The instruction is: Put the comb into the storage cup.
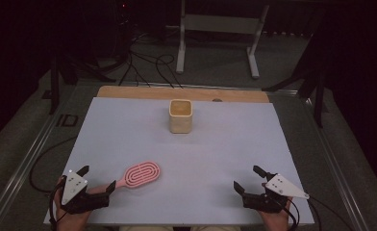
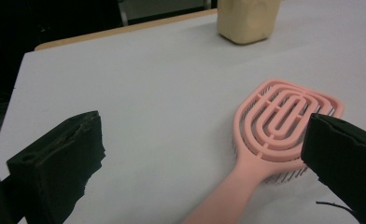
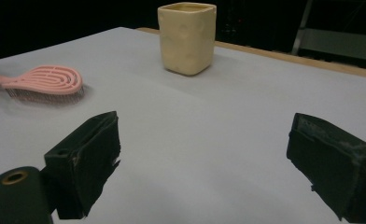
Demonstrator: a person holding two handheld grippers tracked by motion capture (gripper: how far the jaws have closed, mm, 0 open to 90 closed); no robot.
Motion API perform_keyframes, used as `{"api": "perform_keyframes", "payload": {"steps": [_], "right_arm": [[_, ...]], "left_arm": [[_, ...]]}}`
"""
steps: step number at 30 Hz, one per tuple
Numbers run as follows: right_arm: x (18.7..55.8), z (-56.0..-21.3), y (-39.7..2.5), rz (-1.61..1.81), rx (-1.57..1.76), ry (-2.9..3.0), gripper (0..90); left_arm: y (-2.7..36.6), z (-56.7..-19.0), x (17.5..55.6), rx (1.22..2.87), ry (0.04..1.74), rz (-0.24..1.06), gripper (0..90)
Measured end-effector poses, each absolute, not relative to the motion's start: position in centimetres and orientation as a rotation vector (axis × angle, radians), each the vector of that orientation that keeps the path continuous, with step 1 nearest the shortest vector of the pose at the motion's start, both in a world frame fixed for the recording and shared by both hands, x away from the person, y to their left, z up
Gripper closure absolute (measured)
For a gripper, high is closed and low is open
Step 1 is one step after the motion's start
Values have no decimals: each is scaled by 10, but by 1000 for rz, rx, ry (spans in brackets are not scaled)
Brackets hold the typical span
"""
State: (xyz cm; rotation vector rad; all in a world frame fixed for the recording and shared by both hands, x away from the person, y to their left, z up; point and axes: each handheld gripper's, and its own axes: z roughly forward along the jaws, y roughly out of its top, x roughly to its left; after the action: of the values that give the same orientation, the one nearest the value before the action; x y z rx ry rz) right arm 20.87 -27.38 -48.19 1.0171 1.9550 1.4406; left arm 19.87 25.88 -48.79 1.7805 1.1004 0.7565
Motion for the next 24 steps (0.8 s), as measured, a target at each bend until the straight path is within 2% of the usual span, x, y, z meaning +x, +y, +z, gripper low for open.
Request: {"api": "perform_keyframes", "payload": {"steps": [24], "right_arm": [[212, -487, -277, 1449, 1062, 1940, 95]], "left_arm": [[256, -480, 206, 1822, 1057, 695, 1]]}}
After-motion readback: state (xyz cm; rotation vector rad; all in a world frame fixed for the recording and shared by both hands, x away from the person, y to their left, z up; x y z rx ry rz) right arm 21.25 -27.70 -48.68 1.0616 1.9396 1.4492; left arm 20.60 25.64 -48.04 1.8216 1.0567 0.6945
